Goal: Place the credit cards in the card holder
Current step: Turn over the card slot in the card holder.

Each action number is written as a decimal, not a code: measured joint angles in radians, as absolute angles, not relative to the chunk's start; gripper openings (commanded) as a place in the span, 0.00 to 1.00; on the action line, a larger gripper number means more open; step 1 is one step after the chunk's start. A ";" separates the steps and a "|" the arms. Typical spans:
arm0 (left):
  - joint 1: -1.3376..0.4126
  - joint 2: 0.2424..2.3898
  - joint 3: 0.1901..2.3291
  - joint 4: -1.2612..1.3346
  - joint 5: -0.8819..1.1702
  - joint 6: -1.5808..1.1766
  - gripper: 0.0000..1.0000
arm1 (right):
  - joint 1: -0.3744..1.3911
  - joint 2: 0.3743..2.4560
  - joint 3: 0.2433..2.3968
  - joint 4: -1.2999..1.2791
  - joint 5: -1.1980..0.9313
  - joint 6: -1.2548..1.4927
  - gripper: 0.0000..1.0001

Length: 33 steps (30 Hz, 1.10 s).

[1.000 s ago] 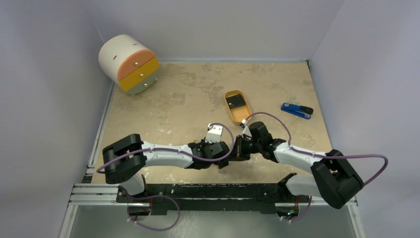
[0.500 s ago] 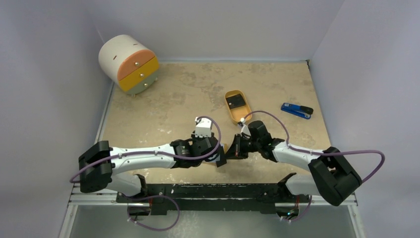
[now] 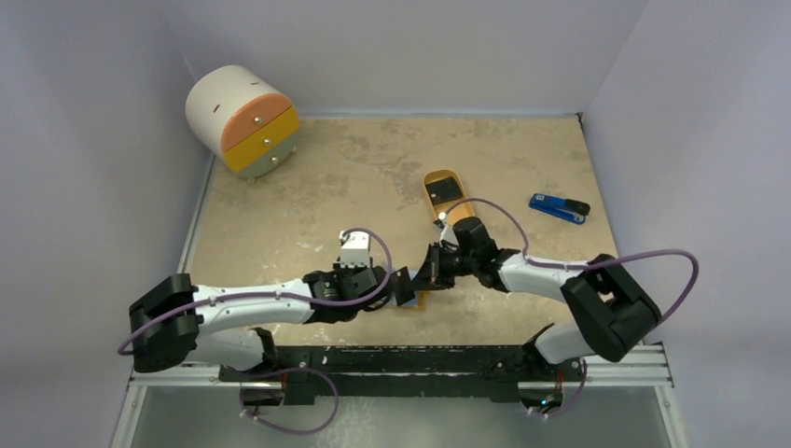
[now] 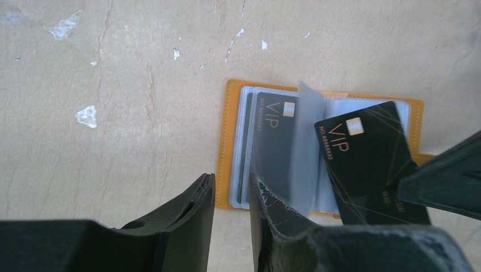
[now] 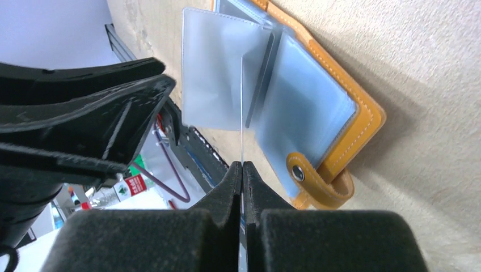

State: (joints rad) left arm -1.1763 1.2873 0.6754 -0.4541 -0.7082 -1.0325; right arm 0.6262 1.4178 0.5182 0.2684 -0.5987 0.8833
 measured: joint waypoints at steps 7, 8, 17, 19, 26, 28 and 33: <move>-1.172 1.196 0.674 -0.466 -0.733 -1.044 0.26 | 0.656 1.516 0.561 0.301 -0.598 0.897 0.00; -1.172 1.182 0.674 -0.466 -0.737 -1.046 0.26 | 0.661 1.527 0.567 0.305 -0.598 0.899 0.00; -1.164 1.153 0.629 -0.352 -0.712 -1.025 0.22 | 0.674 1.557 0.578 0.347 -0.583 0.933 0.00; -1.153 1.183 0.616 -0.309 -0.690 -1.020 0.20 | 0.674 1.542 0.575 0.347 -0.572 0.937 0.00; -1.067 1.275 0.556 -0.170 -0.581 -1.005 0.12 | 0.674 1.522 0.574 0.343 -0.566 0.939 0.00; -1.060 1.291 0.549 -0.143 -0.564 -1.003 0.09 | 0.674 1.514 0.571 0.337 -0.564 0.939 0.00; -1.060 1.322 0.531 -0.104 -0.537 -1.003 0.04 | 0.674 1.449 0.555 0.306 -0.537 0.939 0.00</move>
State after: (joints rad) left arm -1.0603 1.3216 0.5312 -0.1036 -0.5373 -1.0031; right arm 0.6739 1.4490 0.5549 0.3061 -0.5369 0.9390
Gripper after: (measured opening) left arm 0.073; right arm 0.005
